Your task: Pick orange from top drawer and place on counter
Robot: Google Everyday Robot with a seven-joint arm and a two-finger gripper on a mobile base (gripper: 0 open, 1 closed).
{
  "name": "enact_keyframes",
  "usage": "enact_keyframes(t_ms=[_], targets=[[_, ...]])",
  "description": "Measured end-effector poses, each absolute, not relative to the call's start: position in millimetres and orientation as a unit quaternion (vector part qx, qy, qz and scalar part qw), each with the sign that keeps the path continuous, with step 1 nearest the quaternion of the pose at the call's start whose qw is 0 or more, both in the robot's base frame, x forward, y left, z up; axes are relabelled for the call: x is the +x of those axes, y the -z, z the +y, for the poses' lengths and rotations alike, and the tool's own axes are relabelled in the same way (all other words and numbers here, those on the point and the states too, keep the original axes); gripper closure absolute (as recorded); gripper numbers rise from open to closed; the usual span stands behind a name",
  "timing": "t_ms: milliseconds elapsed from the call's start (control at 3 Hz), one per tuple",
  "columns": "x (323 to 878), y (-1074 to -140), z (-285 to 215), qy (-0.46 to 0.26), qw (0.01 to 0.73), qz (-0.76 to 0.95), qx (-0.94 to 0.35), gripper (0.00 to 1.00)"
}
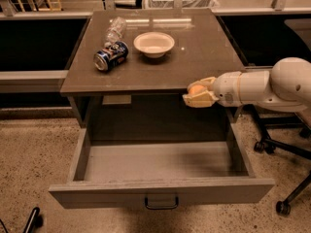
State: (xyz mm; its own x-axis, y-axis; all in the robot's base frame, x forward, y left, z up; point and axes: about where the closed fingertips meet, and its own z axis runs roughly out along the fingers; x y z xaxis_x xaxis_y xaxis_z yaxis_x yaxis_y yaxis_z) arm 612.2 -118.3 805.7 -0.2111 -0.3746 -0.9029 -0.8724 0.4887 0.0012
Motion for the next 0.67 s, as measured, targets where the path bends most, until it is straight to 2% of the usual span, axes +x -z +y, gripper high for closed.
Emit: enact_keyframes(t_ms=[667], targets=[[613.6,-809.5,-124.0,-0.273,0.479,0.719,-0.423,1.00]])
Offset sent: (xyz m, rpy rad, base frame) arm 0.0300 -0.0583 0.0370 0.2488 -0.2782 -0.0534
